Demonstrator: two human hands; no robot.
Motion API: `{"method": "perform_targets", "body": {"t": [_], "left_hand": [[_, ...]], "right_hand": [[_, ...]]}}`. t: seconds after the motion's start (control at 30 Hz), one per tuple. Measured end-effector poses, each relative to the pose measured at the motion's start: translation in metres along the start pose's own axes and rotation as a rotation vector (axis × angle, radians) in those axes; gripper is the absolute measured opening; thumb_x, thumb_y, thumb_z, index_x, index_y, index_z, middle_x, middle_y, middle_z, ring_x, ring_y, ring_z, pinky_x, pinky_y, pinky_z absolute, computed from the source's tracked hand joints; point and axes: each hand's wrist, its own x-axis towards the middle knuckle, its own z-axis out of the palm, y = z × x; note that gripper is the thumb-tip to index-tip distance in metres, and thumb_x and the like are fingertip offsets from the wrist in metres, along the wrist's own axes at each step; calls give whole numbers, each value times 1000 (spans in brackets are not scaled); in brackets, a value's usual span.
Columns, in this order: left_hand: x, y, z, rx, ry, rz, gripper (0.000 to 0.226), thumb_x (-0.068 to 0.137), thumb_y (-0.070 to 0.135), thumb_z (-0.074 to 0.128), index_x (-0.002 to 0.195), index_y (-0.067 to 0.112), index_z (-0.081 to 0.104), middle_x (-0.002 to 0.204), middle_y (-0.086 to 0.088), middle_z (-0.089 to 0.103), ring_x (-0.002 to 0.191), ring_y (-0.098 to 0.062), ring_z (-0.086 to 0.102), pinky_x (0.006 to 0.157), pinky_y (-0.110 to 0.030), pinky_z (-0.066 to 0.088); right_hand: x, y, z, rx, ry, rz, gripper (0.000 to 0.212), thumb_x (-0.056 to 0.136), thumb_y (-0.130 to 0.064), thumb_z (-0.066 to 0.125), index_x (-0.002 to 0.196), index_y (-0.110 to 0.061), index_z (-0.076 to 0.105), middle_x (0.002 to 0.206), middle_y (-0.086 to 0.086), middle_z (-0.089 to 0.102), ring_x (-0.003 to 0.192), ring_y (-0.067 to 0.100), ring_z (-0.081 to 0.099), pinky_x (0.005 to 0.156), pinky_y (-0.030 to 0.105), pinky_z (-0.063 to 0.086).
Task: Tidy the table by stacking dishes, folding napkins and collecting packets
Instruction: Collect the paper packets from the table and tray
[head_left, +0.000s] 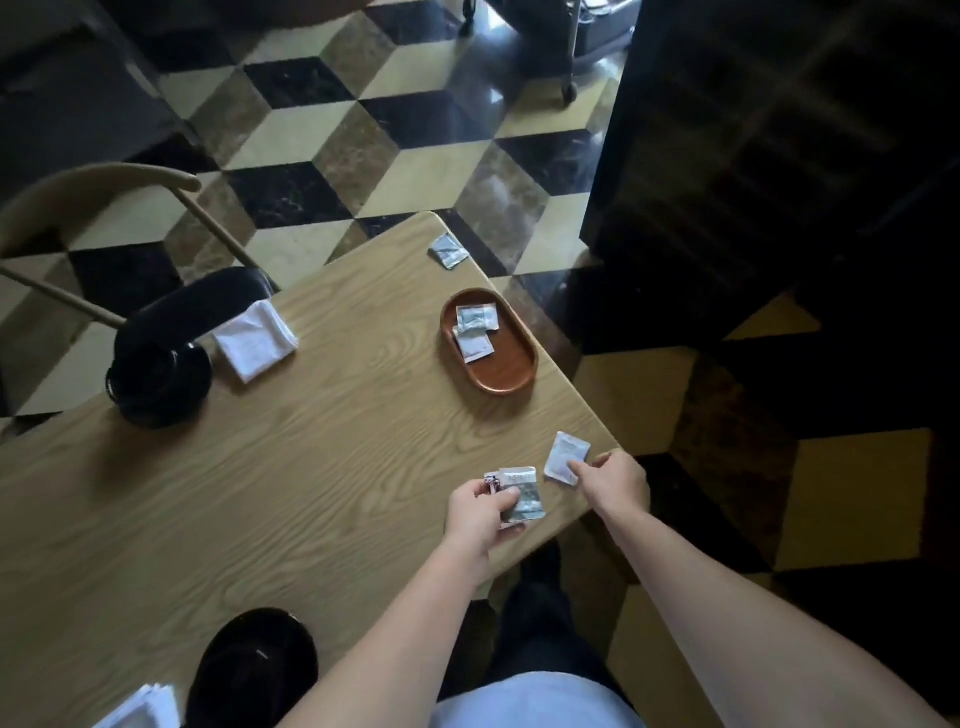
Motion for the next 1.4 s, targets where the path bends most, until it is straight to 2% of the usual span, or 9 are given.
{"method": "perform_targets", "body": {"t": [0.1,0.27,0.43,0.6,0.73,0.93,1.07,1.2,1.4], "left_hand": [[6,3,-3,-7,39,-28,14,86,0,67,96,9,65,104,-16,73,85,-27,71,77,-43,59],[7,19,-20,-72,59,-46,17,88,2,61,105,9,63,98,-13,73,72,-23,73,61,-36,59],[1,48,-36,-224,-16,-16,18,93,-4,51,107,6,57,101,-18,70,77,-28,70,55,-35,59],[-13,82,-50,-322,-111,82,13,90,5,55,96,11,66,76,-9,74,60,-20,70,53,-32,57],[-18,101,-72,-385,-121,159,16,87,-2,61,95,12,63,78,-7,76,61,-19,72,53,-32,58],[2,127,-93,-465,-57,155,23,86,-9,58,101,10,60,90,-15,70,71,-25,68,55,-35,58],[29,146,-91,-516,-5,141,22,87,-10,58,97,10,59,86,-15,68,69,-26,65,57,-36,59],[62,166,-86,-557,81,127,22,86,-5,63,90,16,60,80,-9,69,64,-19,66,58,-29,54],[99,193,-67,-685,86,89,25,85,-11,60,98,10,62,91,-13,68,77,-24,64,74,-35,49]], "right_hand": [[11,-9,3,-89,-33,-46,23,78,-40,76,75,-25,60,92,1,70,82,22,63,69,31,47],[8,-29,3,-83,-108,-123,10,83,-31,70,81,-21,69,88,-1,72,85,18,65,77,31,52],[-26,-70,1,182,-381,-245,12,76,-22,75,74,-14,66,63,-2,64,39,2,50,36,14,33],[-62,-114,8,69,-425,-466,17,76,-24,79,77,-13,66,64,-5,65,51,5,53,53,23,42],[-75,-149,20,16,-389,-578,17,76,-24,78,77,-11,67,64,-7,65,58,9,56,62,26,45],[-66,-196,40,-98,-405,-632,27,81,-35,77,85,-8,70,69,-2,68,55,2,56,52,16,43],[-18,-255,44,-30,-341,-600,35,89,-33,72,89,1,70,70,9,70,56,8,61,56,25,50],[58,-316,57,-124,-213,-564,26,90,-31,71,103,-8,74,94,8,76,90,24,71,82,35,57],[132,-355,85,-246,-6,-434,59,85,-47,72,129,-10,58,132,15,56,123,33,52,96,40,46]]}}
